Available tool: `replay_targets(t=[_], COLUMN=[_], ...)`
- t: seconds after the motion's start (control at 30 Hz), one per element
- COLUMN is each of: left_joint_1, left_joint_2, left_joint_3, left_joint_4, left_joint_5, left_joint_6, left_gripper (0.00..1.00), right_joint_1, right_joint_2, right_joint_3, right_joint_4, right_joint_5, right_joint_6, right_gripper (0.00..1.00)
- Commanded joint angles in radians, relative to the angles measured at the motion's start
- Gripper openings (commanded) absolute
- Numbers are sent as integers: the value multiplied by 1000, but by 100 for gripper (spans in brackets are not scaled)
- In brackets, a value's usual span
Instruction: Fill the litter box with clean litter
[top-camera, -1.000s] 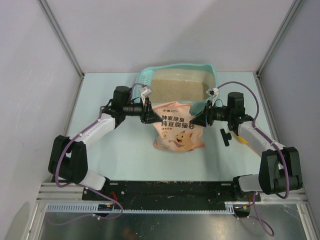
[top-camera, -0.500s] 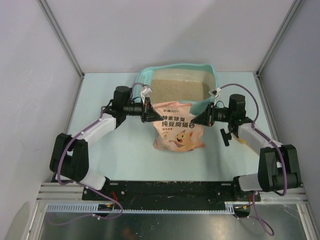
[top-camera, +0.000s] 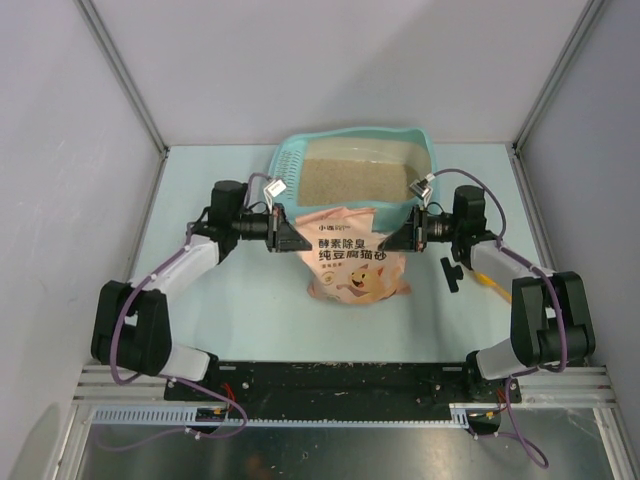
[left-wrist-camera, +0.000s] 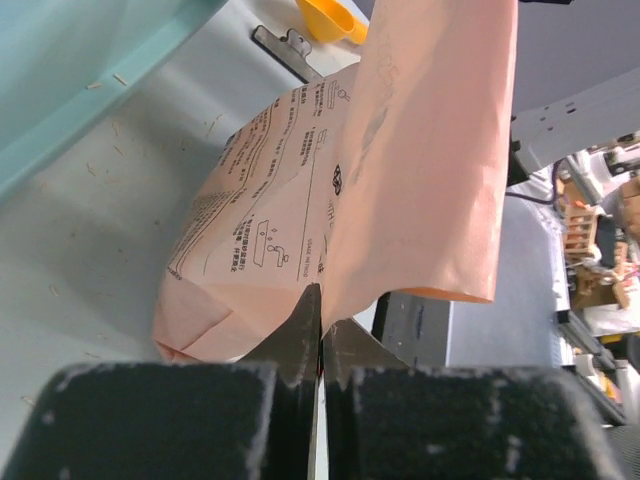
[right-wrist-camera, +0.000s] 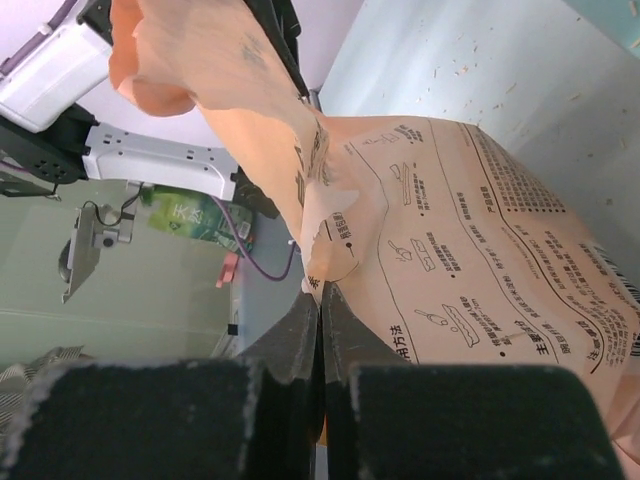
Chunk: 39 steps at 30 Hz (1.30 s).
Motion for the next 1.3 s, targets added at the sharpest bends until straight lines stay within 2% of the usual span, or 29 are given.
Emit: replay_targets(t=[0.0,0.03,0.07,0.13,0.17,0.2,0.27,0.33,0.4,0.57,0.73,0.83,0.87,0.93,1.1,1.23,1.27], left_joint_1=[49,46,32,12,-4,-11,-15,-20,-32,-74,-104,-106,-103,-95,-84,-69,-63], left_joint_2=[57,80,82,58,48,38,12,4,25,48,68,90,91,85,74,65,61], left_joint_3=[57,69,71,68,66,62,17,-13,-9,-15,-32,-24,-24,-32,-52,-61,-61], left_joint_4=[-37,-36,-34,-17,-5,12,156,254,274,326,363,377,377,378,382,386,386], left_joint_5=[47,60,51,31,20,9,-12,-35,-41,-34,-17,12,15,12,12,43,73], left_joint_6=[-108,-110,-99,-38,-26,-22,-70,-125,-140,-153,-167,-190,-193,-200,-229,-260,-271], left_gripper=[0,2,12,19,31,35,41,45,49,50,47,24,11,2,0,0,0], right_joint_1=[-10,-7,3,16,30,45,66,89,100,96,65,44,37,31,30,30,28], right_joint_2=[-26,-35,-41,-73,-86,-94,-95,-85,-63,-51,-71,-98,-104,-121,-132,-117,-109], right_joint_3=[77,82,82,82,80,80,80,80,77,73,73,66,60,53,5,-1,-1], right_joint_4=[-9,-61,-84,-142,-158,-166,-163,-161,-160,-154,-218,-282,-291,-296,-197,-152,-143], right_joint_5=[-79,-36,-14,70,99,125,178,201,202,213,204,204,202,207,221,193,181], right_joint_6=[7,-52,-82,-176,-206,-235,-263,-274,-283,-275,-312,-352,-353,-354,-277,-242,-219], right_gripper=[0,0,3,15,23,26,36,37,37,36,37,38,39,39,35,8,4])
